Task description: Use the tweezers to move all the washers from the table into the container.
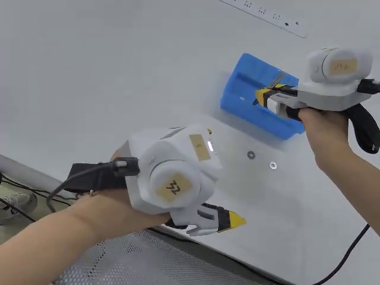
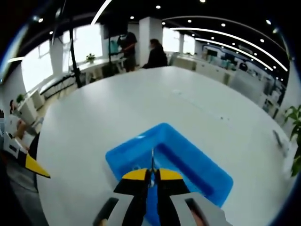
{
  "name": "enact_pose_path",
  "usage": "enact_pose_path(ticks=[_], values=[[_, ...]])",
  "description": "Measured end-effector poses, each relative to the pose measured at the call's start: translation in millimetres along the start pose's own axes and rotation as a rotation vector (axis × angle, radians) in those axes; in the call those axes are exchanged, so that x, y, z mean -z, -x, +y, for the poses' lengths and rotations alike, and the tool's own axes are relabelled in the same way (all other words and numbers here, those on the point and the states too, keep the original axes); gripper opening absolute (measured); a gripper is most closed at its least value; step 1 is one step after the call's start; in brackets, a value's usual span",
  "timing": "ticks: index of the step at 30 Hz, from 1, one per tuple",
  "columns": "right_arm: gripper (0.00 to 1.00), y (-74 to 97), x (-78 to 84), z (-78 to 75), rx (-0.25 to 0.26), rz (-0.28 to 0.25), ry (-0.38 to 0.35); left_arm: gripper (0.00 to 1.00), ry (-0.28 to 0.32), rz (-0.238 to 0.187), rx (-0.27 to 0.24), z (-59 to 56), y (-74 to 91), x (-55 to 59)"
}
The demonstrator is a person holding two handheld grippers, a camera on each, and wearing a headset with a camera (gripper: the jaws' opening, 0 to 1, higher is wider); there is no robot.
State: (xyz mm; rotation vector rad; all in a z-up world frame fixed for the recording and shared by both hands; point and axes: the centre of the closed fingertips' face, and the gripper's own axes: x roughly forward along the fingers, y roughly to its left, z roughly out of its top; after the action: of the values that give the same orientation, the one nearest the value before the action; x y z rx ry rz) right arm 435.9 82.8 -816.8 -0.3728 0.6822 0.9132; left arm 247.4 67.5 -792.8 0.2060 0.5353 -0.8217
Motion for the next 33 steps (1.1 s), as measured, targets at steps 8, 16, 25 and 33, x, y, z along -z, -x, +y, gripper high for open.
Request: enact_pose_path(ticks=[8,16,25,33], values=[[0.03,5.0,0.8,-3.2,0.013,-0.022,-0.026,0.89,-0.004,0.006,-0.011,2.6,0.2,0.8],[0.04,4.1,-7.0,-4.9,0.017,-0.046,-0.106,0.89,-0.016,0.009,-0.009,1.6,0.3,1.6],[0.04,42.8,-26.8,0.9,0.034,-0.122,-0.100,0.89,-0.022,0.002,-0.006,1.3,0.5,0.4],[0.04,82.0,-21.4,22.9,0.066,-0.173,-0.093,0.90,-0.023,-0.007,-0.010,2.3,1.4,-1.5]])
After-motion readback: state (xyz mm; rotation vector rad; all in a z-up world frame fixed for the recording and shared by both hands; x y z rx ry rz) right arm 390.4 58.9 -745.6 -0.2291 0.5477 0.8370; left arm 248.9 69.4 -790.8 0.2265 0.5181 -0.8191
